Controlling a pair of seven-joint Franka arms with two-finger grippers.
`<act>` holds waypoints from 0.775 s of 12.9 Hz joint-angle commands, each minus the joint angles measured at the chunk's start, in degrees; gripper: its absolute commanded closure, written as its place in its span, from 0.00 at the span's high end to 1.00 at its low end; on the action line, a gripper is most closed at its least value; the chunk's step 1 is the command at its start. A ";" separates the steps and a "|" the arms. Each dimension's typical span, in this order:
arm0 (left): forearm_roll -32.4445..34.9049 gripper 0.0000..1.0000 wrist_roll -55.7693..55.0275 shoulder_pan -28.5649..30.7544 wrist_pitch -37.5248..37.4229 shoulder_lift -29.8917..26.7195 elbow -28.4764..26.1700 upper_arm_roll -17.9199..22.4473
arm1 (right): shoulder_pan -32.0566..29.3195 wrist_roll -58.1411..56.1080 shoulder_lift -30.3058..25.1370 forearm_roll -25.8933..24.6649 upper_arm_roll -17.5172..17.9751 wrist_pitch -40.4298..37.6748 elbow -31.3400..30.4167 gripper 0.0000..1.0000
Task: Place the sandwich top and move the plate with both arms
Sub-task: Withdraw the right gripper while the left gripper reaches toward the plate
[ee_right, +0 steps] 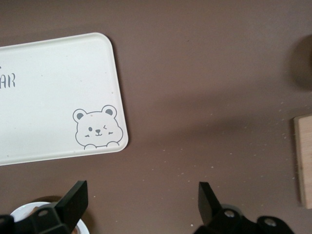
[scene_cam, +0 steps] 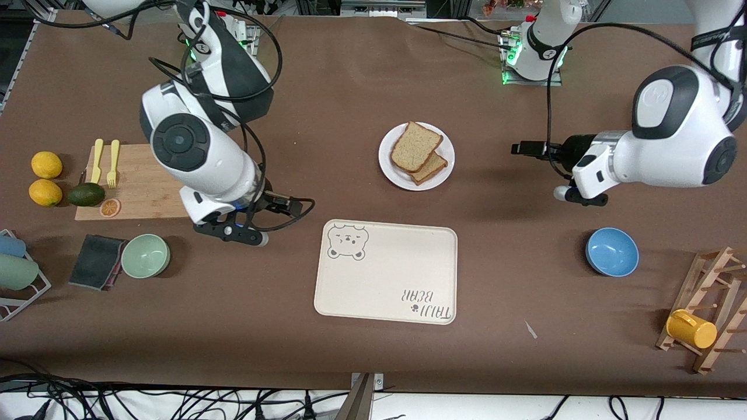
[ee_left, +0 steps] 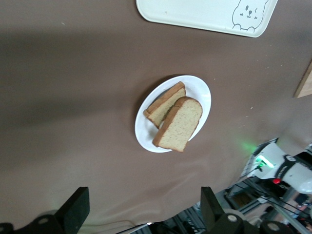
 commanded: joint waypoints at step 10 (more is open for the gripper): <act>-18.72 0.97 22.95 0.10 18.40 2.49 -22.43 -3.01 | -9.40 -28.10 -24.86 7.79 -14.15 -6.09 -19.75 1.00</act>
